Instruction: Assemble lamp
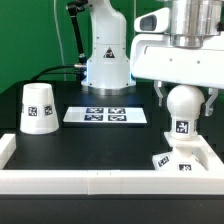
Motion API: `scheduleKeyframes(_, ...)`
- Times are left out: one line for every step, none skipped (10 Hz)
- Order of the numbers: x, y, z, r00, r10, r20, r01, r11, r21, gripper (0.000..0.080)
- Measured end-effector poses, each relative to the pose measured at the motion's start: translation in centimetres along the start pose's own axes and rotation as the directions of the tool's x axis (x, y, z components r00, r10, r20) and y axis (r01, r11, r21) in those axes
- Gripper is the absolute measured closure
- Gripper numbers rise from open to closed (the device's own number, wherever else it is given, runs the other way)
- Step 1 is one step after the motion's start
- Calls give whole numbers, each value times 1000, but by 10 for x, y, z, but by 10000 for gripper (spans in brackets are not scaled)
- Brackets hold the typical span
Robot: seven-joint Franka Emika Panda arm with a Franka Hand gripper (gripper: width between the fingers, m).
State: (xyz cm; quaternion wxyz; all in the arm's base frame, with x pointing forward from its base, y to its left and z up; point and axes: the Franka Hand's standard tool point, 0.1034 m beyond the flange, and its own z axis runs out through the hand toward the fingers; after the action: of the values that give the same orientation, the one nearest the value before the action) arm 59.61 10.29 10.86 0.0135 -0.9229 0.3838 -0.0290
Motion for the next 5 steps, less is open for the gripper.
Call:
scheduleKeyframes(1, 0, 0, 995, 95, 13, -95, 995, 8, 220)
scheduleKeyframes(1, 1, 0, 980, 196, 24, -196, 981, 11, 220)
scheduleKeyframes(0, 1, 0, 960, 279, 36, -280, 960, 13, 220)
scheduleKeyframes(0, 1, 0, 928, 369, 49, -370, 929, 13, 220)
scheduleKeyframes(0, 1, 0, 900, 432, 60, -434, 901, 13, 220)
